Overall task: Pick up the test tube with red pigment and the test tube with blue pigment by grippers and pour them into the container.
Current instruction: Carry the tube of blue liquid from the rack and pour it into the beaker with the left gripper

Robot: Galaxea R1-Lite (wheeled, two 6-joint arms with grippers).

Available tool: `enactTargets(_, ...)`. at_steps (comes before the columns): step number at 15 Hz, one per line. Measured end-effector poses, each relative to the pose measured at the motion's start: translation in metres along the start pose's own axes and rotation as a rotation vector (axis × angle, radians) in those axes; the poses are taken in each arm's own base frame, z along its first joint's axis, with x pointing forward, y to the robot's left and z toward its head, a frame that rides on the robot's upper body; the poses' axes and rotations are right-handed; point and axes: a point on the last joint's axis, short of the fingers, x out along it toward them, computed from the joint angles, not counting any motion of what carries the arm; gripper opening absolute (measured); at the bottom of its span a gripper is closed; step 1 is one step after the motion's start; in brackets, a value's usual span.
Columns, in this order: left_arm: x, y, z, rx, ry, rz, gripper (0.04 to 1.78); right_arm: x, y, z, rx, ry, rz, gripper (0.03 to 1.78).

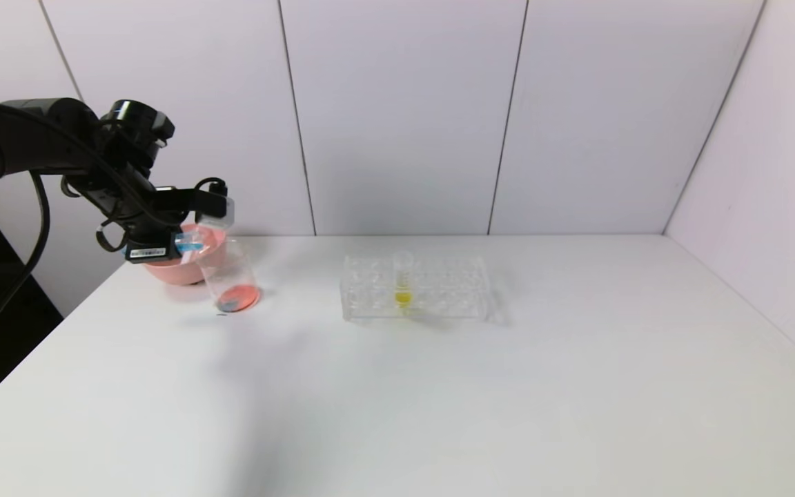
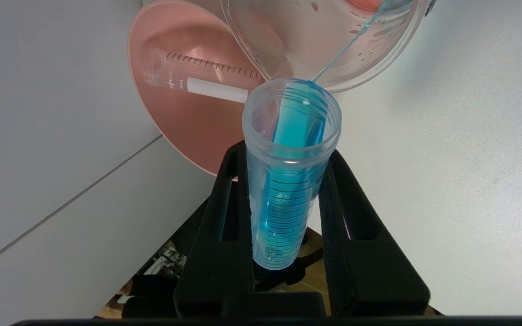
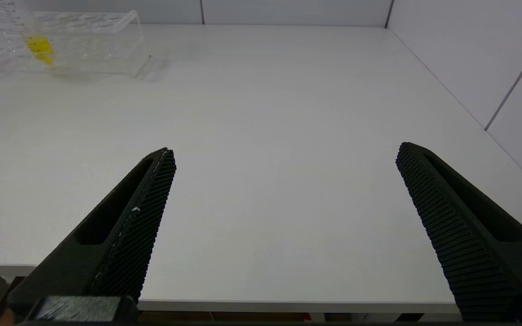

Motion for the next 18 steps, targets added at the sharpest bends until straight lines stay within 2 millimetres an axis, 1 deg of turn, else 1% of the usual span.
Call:
enactTargets(3,0.0007,-0.0007,0.0025,-0.012,-0.001,-0.003,0.44,0.0000,0.0000,0.0000,0.000,0.000,0.000,1.77)
enactTargets(7,0.0002,-0.0016,0.0056,-0.011,0.046,0.006,0.44,0.0000,0.0000,0.0000,0.000,0.000,0.000,1.77)
enactTargets(18,-0.0003,-0.0023,0.0088,-0.012,0.048,0.007,0.44,0.0000,0.0000,0.0000,0.000,0.000,0.000,1.77)
